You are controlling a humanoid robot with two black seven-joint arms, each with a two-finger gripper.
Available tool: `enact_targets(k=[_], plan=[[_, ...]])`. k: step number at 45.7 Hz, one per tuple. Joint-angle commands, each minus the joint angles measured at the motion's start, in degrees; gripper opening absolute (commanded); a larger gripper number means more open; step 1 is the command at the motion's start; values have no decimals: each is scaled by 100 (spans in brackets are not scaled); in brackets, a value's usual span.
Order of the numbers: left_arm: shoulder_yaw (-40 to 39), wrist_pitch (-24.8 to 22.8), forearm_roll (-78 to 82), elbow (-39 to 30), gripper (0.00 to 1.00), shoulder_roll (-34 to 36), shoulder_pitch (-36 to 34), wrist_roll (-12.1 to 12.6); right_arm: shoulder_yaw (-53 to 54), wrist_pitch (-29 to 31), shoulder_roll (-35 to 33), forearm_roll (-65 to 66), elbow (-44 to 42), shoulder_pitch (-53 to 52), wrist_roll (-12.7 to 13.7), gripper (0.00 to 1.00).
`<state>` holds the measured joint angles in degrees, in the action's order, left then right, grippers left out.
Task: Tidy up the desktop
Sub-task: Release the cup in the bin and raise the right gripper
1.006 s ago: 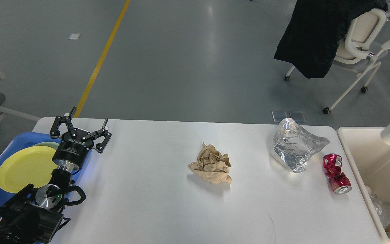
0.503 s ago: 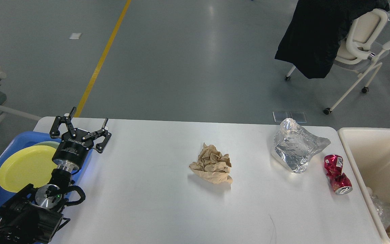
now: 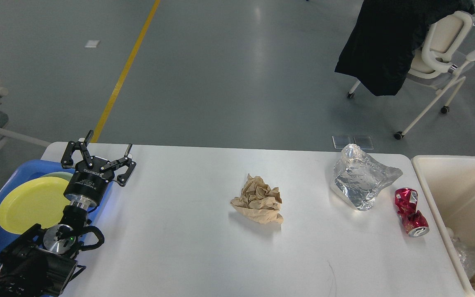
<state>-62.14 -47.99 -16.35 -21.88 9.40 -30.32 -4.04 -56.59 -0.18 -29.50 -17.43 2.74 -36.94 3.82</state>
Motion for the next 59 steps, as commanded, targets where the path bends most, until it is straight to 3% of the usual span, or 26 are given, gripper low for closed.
enact_targets(k=[1, 23, 44, 59], plan=[[0, 0, 0, 0, 100, 0, 0, 0, -9, -9, 6, 3, -1, -6, -4, 100], [0, 0, 0, 0, 100, 0, -9, 0, 8, 0, 24, 3, -19, -164, -4, 100], [0, 0, 0, 0, 100, 0, -9, 0, -18, 123, 358, 407, 131, -1588, -65, 100], [0, 0, 0, 0, 100, 0, -9, 0, -9, 2196, 753, 433, 587, -3240, -320, 100]])
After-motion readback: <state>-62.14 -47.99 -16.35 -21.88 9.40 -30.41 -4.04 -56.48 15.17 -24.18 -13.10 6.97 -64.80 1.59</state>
